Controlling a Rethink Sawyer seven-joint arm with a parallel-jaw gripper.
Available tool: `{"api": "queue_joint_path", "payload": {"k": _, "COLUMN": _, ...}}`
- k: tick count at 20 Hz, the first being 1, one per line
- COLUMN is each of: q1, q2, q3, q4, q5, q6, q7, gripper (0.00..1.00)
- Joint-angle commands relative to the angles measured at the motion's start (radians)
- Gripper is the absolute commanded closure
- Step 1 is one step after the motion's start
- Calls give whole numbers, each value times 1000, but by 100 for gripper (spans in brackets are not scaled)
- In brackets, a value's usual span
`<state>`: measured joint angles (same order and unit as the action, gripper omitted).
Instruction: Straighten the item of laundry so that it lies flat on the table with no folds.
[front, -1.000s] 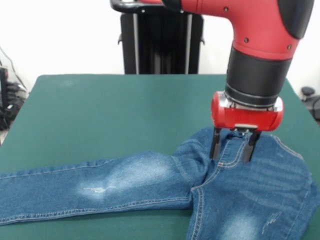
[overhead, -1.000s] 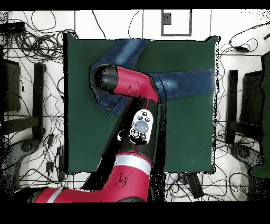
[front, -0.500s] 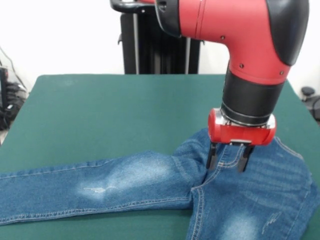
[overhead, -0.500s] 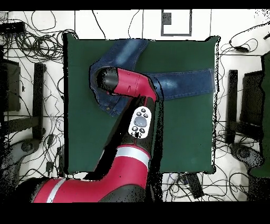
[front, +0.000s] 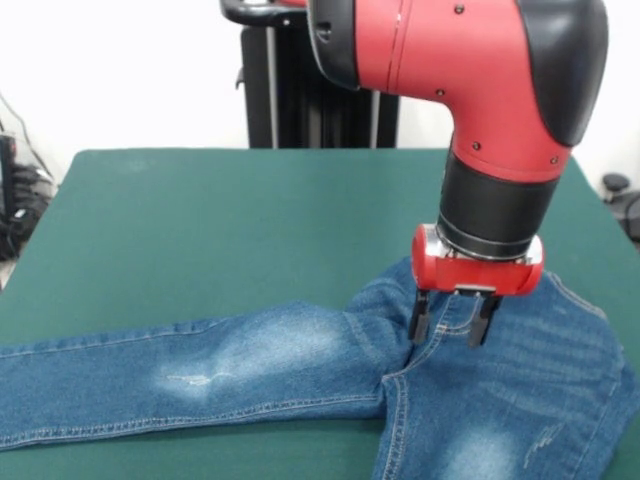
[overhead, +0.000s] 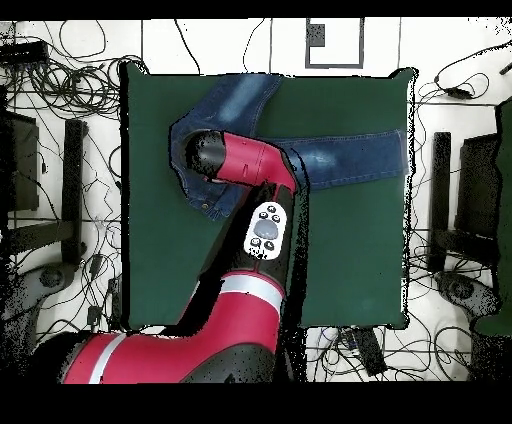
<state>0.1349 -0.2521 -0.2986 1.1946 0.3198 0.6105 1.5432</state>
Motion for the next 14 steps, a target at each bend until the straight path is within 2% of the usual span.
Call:
{"api": "queue_joint_path", "payload": {"k": 1, "q1": 6, "q2": -91, "q3": 65, "q4": 144, "q5": 26, "q6": 93, "q7": 236, "gripper": 0}}
{"api": "queue_joint_path", "payload": {"k": 6, "q1": 16, "q2": -140, "q3": 51, "q4": 171, "q5": 29, "q6": 132, "q7": 250, "gripper": 0}}
{"api": "queue_joint_path", "payload": {"k": 8, "q1": 8, "q2": -106, "q3": 50, "q4": 114, "q5": 36, "q6": 124, "q7": 267, "gripper": 0}}
{"api": "queue_joint_path", "payload": {"k": 12, "q1": -21, "q2": 28, "q3": 37, "q4": -88, "q5": 38, "q6": 132, "q7": 276, "gripper": 0}}
{"api": "queue_joint_path", "payload": {"k": 14, "q1": -38, "q2": 77, "q3": 41, "q4": -156, "q5": 35, "q6": 127, "q7": 260, "gripper": 0}}
